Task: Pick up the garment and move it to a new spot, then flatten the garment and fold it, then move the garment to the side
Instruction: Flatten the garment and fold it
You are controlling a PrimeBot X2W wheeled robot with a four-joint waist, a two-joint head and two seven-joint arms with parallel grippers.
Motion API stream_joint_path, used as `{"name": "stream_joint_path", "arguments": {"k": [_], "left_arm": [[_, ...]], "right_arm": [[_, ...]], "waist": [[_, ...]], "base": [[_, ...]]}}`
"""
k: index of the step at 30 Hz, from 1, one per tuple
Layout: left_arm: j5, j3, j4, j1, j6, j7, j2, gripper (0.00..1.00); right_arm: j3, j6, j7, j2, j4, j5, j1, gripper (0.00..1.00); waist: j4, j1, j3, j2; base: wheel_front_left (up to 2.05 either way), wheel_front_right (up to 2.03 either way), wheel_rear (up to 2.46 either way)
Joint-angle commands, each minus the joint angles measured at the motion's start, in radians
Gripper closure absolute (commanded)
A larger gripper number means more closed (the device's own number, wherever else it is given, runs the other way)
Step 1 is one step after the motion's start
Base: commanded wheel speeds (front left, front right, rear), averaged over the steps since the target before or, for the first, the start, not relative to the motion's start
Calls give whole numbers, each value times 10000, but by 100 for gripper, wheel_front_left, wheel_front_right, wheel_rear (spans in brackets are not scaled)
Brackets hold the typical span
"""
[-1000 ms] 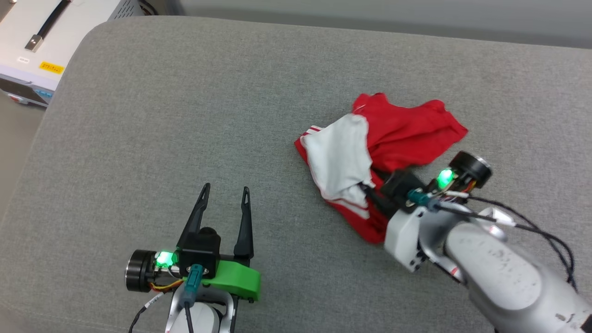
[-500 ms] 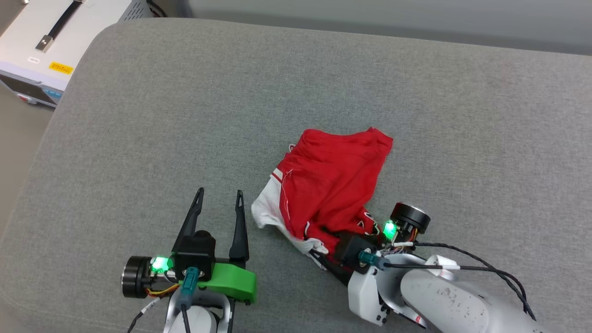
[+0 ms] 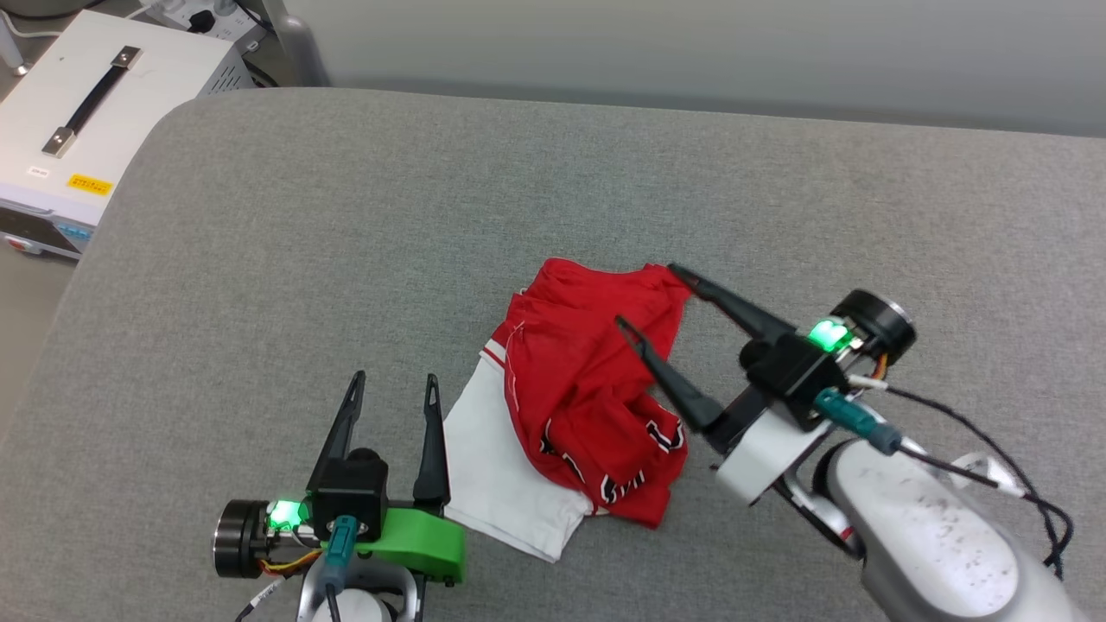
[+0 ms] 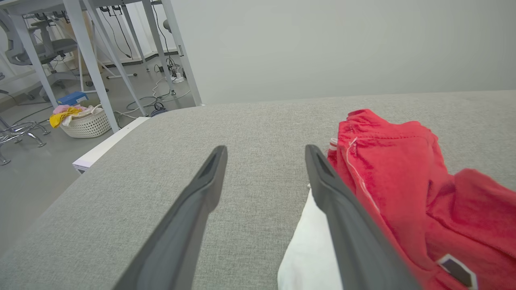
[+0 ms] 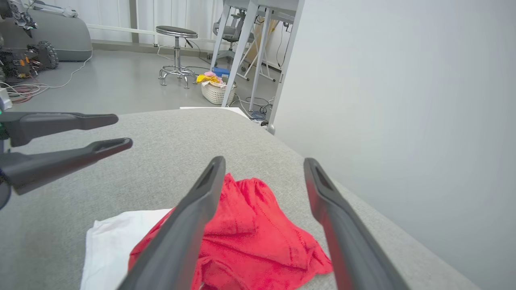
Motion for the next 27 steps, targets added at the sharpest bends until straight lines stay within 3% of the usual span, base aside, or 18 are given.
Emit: {"name": "stream_joint_path", "arguments": {"k": [1, 2, 4, 8, 11, 15, 22, 27], "left_arm": [[99, 37, -43, 106, 33, -57, 58, 0], [127, 30, -98, 88, 30, -57, 73, 0], [140, 32, -158, 44, 39, -57, 78, 0], [172, -16, -294, -88, 46, -57, 70, 0], [188, -81, -362, -245, 41, -57, 57, 0], [147, -113, -450, -434, 92, -57, 24, 0], [55, -279, -575, -816, 172, -57, -68, 0], [-29, -420, -635, -1099, 241, -57, -122, 0]], "right_arm": [[-370, -4, 171, -126, -348, -152, 37, 0], [-1033, -4, 642, -403, -944, -283, -297, 0], [-1273, -4, 1028, -614, -1202, -210, -710, 0], [-763, -4, 1977, -1233, -888, 285, -1865, 0], [110, -4, 2576, -1768, -526, 644, -2806, 0], [1746, -4, 3957, -2330, -108, 2024, -3939, 0], [5186, -4, 6976, -3245, -76, 5384, -6105, 0], [6098, -4, 7624, -3012, 480, 5991, -6874, 0]], "waist": [[-42, 1, -60, 0], [12, 1, -5, 0], [52, 1, 97, 0], [169, 1, 367, 0], [324, 1, 603, 0], [521, 1, 956, 0], [866, 1, 1725, 0], [1062, 1, 2191, 0]], "base": [[0, 0, 0], [0, 0, 0], [0, 0, 0], [0, 0, 0], [0, 0, 0], [0, 0, 0], [0, 0, 0], [0, 0, 0]]}}
